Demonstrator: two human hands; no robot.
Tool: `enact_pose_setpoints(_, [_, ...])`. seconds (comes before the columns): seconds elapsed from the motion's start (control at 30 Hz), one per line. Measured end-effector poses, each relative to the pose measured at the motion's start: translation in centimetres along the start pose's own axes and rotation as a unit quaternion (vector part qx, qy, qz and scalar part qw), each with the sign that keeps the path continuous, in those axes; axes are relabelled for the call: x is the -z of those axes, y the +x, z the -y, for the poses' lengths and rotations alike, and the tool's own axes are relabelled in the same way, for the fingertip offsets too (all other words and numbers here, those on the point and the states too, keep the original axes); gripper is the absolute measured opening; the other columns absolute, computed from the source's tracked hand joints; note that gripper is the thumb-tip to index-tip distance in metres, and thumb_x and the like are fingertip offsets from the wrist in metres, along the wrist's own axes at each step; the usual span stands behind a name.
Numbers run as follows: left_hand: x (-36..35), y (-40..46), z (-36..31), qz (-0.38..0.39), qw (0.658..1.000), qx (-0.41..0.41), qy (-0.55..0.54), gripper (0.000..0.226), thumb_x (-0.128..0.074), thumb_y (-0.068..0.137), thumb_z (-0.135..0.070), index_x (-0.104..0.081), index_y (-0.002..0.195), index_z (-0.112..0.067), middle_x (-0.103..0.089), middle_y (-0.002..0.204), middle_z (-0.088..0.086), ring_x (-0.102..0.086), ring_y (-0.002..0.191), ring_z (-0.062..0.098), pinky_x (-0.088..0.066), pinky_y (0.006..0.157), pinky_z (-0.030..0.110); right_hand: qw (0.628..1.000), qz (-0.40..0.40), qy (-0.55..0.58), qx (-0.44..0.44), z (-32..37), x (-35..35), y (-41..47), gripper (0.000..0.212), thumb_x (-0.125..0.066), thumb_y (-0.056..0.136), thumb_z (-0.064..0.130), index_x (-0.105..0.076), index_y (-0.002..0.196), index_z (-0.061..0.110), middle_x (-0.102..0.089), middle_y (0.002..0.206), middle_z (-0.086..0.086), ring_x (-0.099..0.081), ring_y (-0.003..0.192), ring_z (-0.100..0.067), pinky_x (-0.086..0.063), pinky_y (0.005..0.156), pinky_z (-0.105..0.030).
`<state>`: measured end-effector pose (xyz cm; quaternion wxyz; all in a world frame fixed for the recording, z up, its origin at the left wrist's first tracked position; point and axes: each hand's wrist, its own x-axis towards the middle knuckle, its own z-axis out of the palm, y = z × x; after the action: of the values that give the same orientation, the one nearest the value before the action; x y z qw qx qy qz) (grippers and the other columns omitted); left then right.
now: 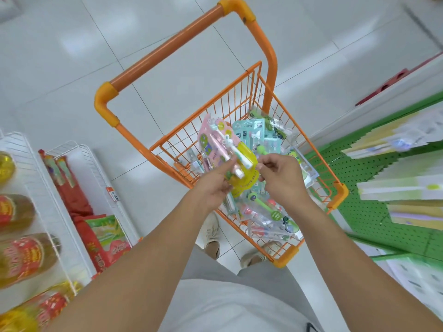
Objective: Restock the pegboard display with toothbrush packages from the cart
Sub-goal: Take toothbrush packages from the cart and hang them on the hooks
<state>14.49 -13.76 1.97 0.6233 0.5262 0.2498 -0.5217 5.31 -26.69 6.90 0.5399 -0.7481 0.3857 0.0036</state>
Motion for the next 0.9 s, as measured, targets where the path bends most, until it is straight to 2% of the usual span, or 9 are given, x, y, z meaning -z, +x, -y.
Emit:
enact_pose_setpoints(0.1, [2.3,-0.3,-1.4,-0.053,0.987,-0.15,0.002,0.046,-0.086,0.074,-0.015,-0.069,0.116,-0.011,-0.074,0.115,0.01,-0.073,0.1,0.024,-0.06,0.076,0.032,0.997,0.028,0.06,-0.03,-0.3,-0.5,1.3,0.011,-0.069,0.094,0.009,-0.072,0.086,0.017,-0.069,0.079,-0.001,-0.066,0.071,-0.009,-0.054,0.062,-0.023])
enact_pose_setpoints(0.17, [4.1,-0.9,-2.4,-0.131,0.956,-0.236,0.118,0.046,-0.089,0.07,-0.009,-0.067,0.11,-0.015,-0.076,0.105,0.004,-0.074,0.094,0.019,-0.06,0.077,0.033,0.999,-0.008,0.019,-0.046,-2.4,-1.7,3.2,0.009,-0.073,0.092,0.017,-0.071,0.101,0.016,-0.07,0.097,-0.001,-0.066,0.088,-0.014,-0.055,0.078,-0.033])
enact_pose_setpoints(0.27, [6.0,-1.9,-2.6,-0.165,0.933,-0.257,0.19,0.042,-0.087,0.074,-0.007,-0.061,0.105,-0.018,-0.076,0.102,0.002,-0.073,0.088,0.015,-0.058,0.072,0.029,0.986,0.036,-0.122,-0.111,-5.8,-5.4,5.4,0.052,-0.077,0.088,0.029,-0.058,0.13,0.004,-0.062,0.124,-0.012,-0.06,0.113,-0.029,-0.05,0.095,-0.039])
enact_pose_setpoints(0.33, [7.0,-2.4,-2.1,-0.156,0.927,-0.261,0.221,0.04,-0.082,0.079,-0.007,-0.062,0.112,-0.017,-0.075,0.104,0.0,-0.073,0.09,0.013,-0.056,0.072,0.024,0.973,0.075,-0.182,-0.116,-7.3,-7.4,6.1,0.026,-0.076,0.088,0.025,-0.066,0.098,0.004,-0.064,0.095,-0.013,-0.062,0.087,-0.028,-0.049,0.072,-0.033])
enact_pose_setpoints(0.4, [7.8,-2.6,-1.5,-0.158,0.921,-0.266,0.238,0.035,-0.078,0.084,-0.008,-0.066,0.115,-0.018,-0.074,0.105,-0.004,-0.071,0.091,0.009,-0.053,0.071,0.02,0.967,0.056,-0.229,-0.094,-8.5,-8.2,6.7,0.038,-0.071,0.087,0.012,-0.047,0.058,0.012,-0.043,0.058,-0.006,-0.044,0.053,-0.02,-0.032,0.049,-0.025])
enact_pose_setpoints(0.5, [8.4,-2.5,-0.8,-0.166,0.93,-0.263,0.196,0.027,-0.073,0.088,-0.01,-0.067,0.11,-0.025,-0.074,0.107,-0.004,-0.07,0.097,0.013,-0.052,0.075,0.025,0.967,0.034,-0.248,-0.048,-8.4,-6.3,6.0,0.049,-0.064,0.085,0.0,-0.031,0.052,0.015,-0.025,0.052,-0.004,-0.027,0.046,-0.018,-0.024,0.05,-0.027])
enact_pose_setpoints(0.63, [7.0,-2.1,-0.9,-0.144,0.941,-0.256,0.171,0.028,-0.072,0.087,-0.01,-0.065,0.108,-0.028,-0.074,0.108,-0.002,-0.07,0.103,0.022,-0.056,0.082,0.038,0.997,-0.015,-0.009,-0.075,-7.2,1.5,1.3,0.027,-0.06,0.096,0.006,-0.057,0.07,0.0,-0.052,0.062,-0.008,-0.05,0.057,-0.021,-0.043,0.063,-0.03])
enact_pose_setpoints(0.77, [1.9,-2.8,-0.9,-0.03,0.956,-0.236,0.171,0.033,-0.071,0.085,-0.001,-0.067,0.108,-0.024,-0.076,0.103,0.001,-0.071,0.1,0.029,-0.053,0.087,0.046,0.952,0.036,0.297,-0.072,-5.9,9.6,-7.0,0.011,-0.063,0.094,0.009,-0.062,0.102,0.001,-0.074,0.097,-0.02,-0.074,0.084,-0.029,-0.061,0.078,-0.036])
enact_pose_setpoints(0.9, [-5.2,-4.7,1.5,0.078,0.947,-0.225,0.214,0.049,-0.075,0.072,-0.009,-0.066,0.12,-0.014,-0.075,0.111,0.008,-0.066,0.113,0.038,-0.047,0.103,0.058,0.928,-0.026,0.372,-0.017,-7.3,14.3,-13.2,0.023,-0.072,0.076,0.008,-0.057,0.094,0.005,-0.075,0.082,-0.01,-0.074,0.072,-0.023,-0.061,0.067,-0.033])
